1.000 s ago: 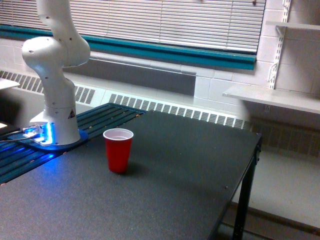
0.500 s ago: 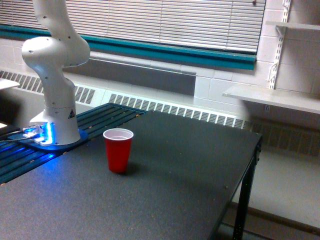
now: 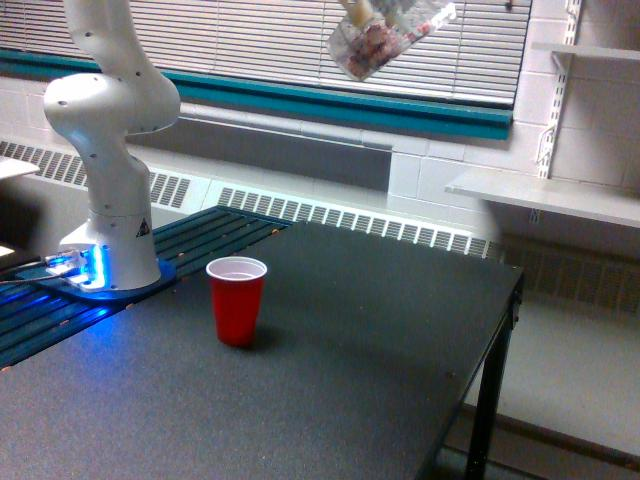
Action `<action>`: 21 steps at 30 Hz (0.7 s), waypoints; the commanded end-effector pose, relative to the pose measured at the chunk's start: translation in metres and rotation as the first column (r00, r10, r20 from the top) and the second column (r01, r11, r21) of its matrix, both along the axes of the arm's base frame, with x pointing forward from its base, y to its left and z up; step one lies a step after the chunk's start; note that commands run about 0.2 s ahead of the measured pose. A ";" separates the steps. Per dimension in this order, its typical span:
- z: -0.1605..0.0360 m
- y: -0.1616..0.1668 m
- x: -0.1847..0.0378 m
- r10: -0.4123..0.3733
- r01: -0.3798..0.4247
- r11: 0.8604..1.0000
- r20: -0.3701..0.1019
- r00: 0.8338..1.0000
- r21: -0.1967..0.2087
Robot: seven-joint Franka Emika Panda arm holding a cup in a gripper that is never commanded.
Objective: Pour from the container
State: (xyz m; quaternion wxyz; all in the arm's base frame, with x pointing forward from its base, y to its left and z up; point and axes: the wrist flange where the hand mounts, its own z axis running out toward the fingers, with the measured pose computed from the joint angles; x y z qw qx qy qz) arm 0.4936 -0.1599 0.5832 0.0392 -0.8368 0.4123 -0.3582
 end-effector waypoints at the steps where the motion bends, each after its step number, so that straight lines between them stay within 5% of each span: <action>1: -0.004 0.007 -0.024 0.000 0.000 1.000 0.019 1.000 -0.004; 21: -0.075 0.030 -0.092 0.015 -0.018 1.000 -0.138 0.990 -0.018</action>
